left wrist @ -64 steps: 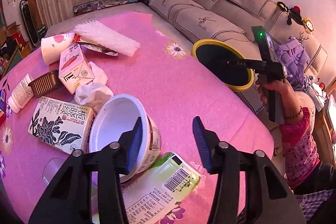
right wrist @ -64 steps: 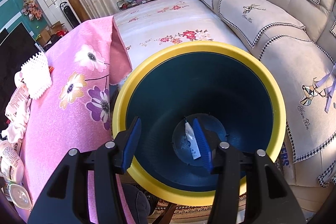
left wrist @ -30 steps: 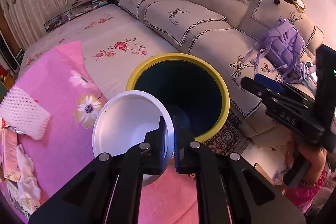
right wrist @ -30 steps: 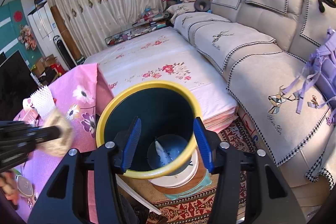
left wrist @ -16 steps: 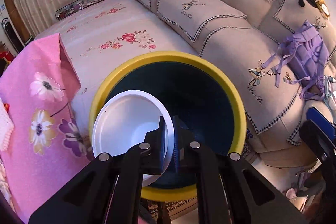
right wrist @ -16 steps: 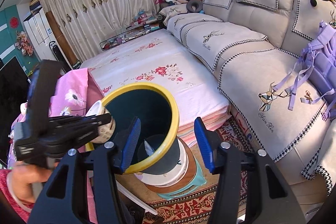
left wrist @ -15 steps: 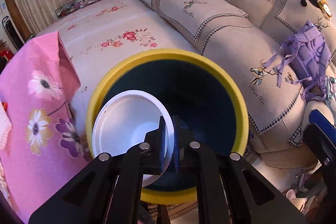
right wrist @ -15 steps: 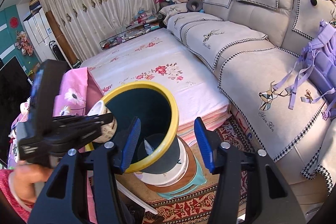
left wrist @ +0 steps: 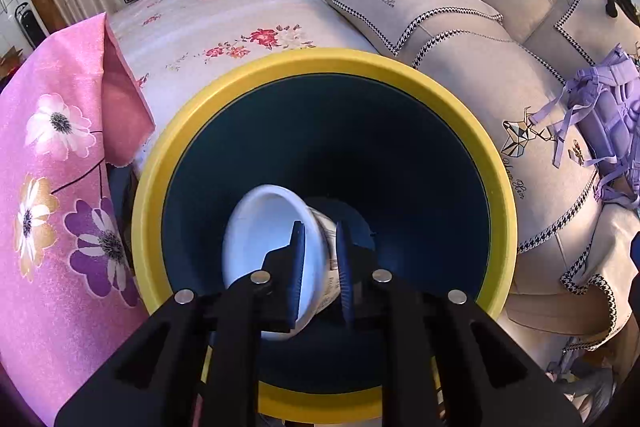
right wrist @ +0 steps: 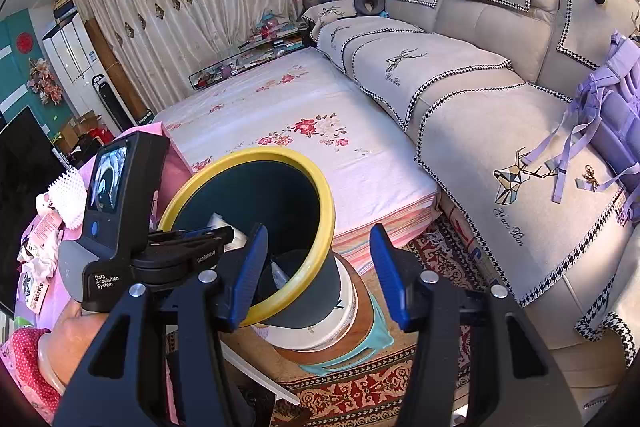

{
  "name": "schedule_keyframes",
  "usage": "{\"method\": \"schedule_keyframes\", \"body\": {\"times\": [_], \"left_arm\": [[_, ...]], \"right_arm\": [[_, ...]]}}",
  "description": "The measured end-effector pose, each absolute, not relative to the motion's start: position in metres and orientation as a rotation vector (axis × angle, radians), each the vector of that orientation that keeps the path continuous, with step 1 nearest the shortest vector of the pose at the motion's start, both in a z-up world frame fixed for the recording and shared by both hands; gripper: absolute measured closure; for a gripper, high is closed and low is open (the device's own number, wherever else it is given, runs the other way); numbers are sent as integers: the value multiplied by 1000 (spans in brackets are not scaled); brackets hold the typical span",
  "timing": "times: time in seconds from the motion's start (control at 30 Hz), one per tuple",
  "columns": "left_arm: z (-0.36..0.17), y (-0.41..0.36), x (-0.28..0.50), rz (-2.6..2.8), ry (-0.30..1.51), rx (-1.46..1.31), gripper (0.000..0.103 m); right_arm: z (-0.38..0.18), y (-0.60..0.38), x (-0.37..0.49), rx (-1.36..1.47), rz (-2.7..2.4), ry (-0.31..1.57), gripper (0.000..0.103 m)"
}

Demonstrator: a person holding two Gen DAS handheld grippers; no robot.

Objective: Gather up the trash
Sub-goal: 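Carry the cup into the bin and open the left gripper, then grasp the strawberry milk carton with the right gripper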

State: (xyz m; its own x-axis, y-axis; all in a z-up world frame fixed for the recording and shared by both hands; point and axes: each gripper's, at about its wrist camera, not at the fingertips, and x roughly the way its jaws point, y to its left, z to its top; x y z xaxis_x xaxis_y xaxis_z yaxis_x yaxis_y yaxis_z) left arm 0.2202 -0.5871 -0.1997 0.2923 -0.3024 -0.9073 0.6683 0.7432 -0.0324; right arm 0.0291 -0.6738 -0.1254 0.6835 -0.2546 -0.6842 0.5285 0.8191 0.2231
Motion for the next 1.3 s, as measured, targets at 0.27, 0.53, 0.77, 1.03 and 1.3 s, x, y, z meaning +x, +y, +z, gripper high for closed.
{"method": "schedule_keyframes", "body": {"times": [0.27, 0.53, 0.77, 1.03, 1.3], "left_arm": [[-169, -557, 211, -680, 1064, 313, 66], [-90, -471, 174, -705, 867, 169, 31], [-36, -359, 153, -649, 719, 103, 22], [-23, -194, 137, -435, 665, 67, 20], [-37, -55, 135, -177, 663, -20, 16]], "right_arm": [[-119, -668, 29, 416, -456, 678, 52], [-118, -650, 39, 394, -425, 694, 52], [-117, -609, 61, 340, -345, 725, 52], [-111, -513, 112, 237, -120, 769, 52], [-108, -404, 176, 150, 103, 815, 52]]}}
